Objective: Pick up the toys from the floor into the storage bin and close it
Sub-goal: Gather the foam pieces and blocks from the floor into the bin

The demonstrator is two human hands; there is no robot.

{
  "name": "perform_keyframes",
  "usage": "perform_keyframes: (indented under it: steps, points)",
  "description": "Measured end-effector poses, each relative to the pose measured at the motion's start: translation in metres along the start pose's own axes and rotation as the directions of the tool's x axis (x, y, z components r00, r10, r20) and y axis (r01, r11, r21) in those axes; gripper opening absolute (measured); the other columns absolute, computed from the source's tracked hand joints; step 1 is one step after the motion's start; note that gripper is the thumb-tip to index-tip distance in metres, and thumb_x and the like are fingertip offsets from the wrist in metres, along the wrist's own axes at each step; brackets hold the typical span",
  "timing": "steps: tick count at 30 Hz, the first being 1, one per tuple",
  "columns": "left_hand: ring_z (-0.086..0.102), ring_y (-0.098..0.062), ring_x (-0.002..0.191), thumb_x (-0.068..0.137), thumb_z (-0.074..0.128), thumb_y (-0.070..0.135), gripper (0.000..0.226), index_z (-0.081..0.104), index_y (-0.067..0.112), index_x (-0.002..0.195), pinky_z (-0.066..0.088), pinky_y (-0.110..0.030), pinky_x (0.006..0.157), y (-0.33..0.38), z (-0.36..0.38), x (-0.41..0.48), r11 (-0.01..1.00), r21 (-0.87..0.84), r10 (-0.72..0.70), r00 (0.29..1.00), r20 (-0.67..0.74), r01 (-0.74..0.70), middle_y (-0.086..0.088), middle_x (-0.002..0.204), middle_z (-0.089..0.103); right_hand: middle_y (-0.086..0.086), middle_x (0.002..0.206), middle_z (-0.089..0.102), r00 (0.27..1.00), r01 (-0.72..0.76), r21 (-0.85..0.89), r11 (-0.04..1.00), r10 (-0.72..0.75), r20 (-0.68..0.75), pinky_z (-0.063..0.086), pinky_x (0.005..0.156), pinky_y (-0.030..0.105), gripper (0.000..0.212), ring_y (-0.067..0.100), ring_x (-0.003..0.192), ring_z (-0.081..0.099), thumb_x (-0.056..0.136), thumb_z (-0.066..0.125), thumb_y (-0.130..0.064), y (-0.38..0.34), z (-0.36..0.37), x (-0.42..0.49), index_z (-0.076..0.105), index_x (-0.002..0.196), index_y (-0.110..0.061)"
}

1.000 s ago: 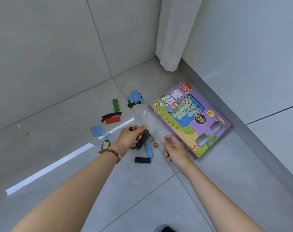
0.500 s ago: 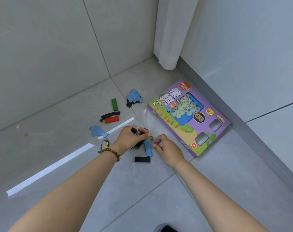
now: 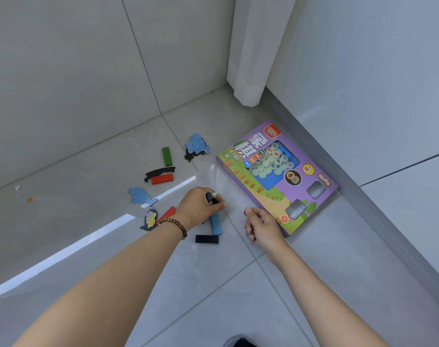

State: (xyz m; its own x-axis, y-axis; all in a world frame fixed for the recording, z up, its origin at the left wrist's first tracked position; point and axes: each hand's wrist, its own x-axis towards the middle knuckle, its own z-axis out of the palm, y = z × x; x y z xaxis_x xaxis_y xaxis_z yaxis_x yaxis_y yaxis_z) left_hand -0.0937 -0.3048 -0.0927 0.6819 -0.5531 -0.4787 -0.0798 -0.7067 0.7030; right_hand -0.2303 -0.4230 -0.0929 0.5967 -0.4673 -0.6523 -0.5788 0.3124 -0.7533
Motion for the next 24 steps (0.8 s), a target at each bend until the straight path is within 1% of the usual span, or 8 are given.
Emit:
perform_keyframes:
  steps: [4, 6, 9, 12, 15, 18, 21, 24]
  points:
    - [0.041, -0.007, 0.048, 0.084, 0.067, 0.036, 0.024, 0.067, 0.012, 0.090, 0.036, -0.014, 0.043, 0.024, -0.031, -0.020, 0.843, -0.520, -0.214, 0.973, -0.083, 0.141, 0.007, 0.056, 0.048, -0.001, 0.052, 0.040, 0.998, -0.062, 0.273, 0.960, 0.054, 0.037, 0.019, 0.036, 0.018, 0.012, 0.010, 0.040, 0.032, 0.095, 0.044, -0.017, -0.028, 0.010, -0.008, 0.050, 0.086, -0.011]
    - [0.033, -0.006, 0.044, 0.087, 0.064, 0.034, 0.023, 0.064, 0.011, 0.085, 0.031, -0.013, 0.040, 0.034, -0.065, -0.037, 0.777, -0.615, -0.237, 0.967, -0.090, 0.133, 0.007, 0.057, 0.041, -0.001, 0.051, 0.041, 0.995, -0.073, 0.392, 0.917, 0.039, 0.094, 0.018, 0.035, 0.018, 0.014, 0.010, 0.040, 0.033, 0.092, 0.043, -0.016, -0.050, 0.024, -0.019, 0.049, 0.081, -0.012]
    - [0.036, -0.007, 0.046, 0.091, 0.058, 0.033, 0.026, 0.060, 0.010, 0.079, 0.032, -0.017, 0.043, 0.043, -0.130, -0.082, 0.743, -0.662, -0.258, 0.954, -0.154, 0.094, 0.002, 0.068, 0.058, 0.000, 0.056, 0.046, 0.983, -0.052, 0.462, 0.885, -0.037, 0.181, 0.019, 0.034, 0.019, 0.016, 0.010, 0.041, 0.036, 0.090, 0.043, -0.015, -0.090, 0.058, -0.047, 0.049, 0.074, -0.013]
    - [0.036, -0.008, 0.047, 0.093, 0.053, 0.024, 0.018, 0.060, 0.012, 0.082, 0.028, -0.018, 0.042, 0.047, -0.199, -0.149, 0.671, -0.742, -0.304, 0.915, -0.265, 0.007, 0.000, 0.081, 0.066, 0.002, 0.060, 0.045, 0.959, -0.027, 0.414, 0.910, -0.093, 0.267, 0.018, 0.033, 0.018, 0.025, 0.009, 0.039, 0.036, 0.095, 0.042, -0.017, -0.139, 0.107, -0.091, 0.046, 0.071, -0.013]
    - [0.034, -0.006, 0.041, 0.093, 0.051, 0.017, 0.014, 0.058, 0.013, 0.082, 0.024, -0.015, 0.037, 0.044, -0.265, -0.237, 0.568, -0.815, -0.363, 0.855, -0.370, -0.112, 0.001, 0.079, 0.062, 0.003, 0.062, 0.042, 0.904, 0.029, 0.312, 0.949, -0.158, 0.398, 0.017, 0.030, 0.016, 0.027, 0.007, 0.035, 0.033, 0.099, 0.041, -0.019, -0.186, 0.168, -0.153, 0.045, 0.073, -0.012]
    - [0.035, -0.004, 0.042, 0.092, 0.057, 0.021, 0.009, 0.059, 0.015, 0.084, 0.025, -0.013, 0.036, 0.024, -0.318, -0.335, 0.485, -0.844, -0.401, 0.800, -0.447, -0.229, 0.004, 0.072, 0.050, 0.003, 0.064, 0.041, 0.794, 0.123, 0.136, 0.983, -0.179, 0.581, 0.017, 0.030, 0.014, 0.024, 0.007, 0.036, 0.031, 0.099, 0.042, -0.020, -0.219, 0.236, -0.235, 0.047, 0.077, -0.011]
    - [0.034, -0.002, 0.040, 0.094, 0.056, 0.030, 0.019, 0.055, 0.015, 0.081, 0.025, -0.012, 0.034, -0.014, -0.356, -0.427, 0.418, -0.843, -0.437, 0.739, -0.513, -0.338, 0.005, 0.063, 0.041, 0.002, 0.064, 0.042, 0.675, 0.205, 0.017, 0.979, -0.154, 0.721, 0.019, 0.031, 0.014, 0.024, 0.006, 0.037, 0.031, 0.100, 0.043, -0.022, -0.231, 0.304, -0.321, 0.047, 0.079, -0.011]
    - [0.034, -0.001, 0.037, 0.096, 0.051, 0.033, 0.025, 0.051, 0.015, 0.078, 0.023, -0.012, 0.033, -0.073, -0.374, -0.514, 0.428, -0.821, -0.499, 0.659, -0.563, -0.377, 0.005, 0.058, 0.041, 0.000, 0.063, 0.043, 0.607, 0.248, -0.054, 0.967, -0.112, 0.787, 0.021, 0.033, 0.015, 0.024, 0.006, 0.038, 0.032, 0.099, 0.044, -0.023, -0.216, 0.377, -0.395, 0.048, 0.078, -0.012]
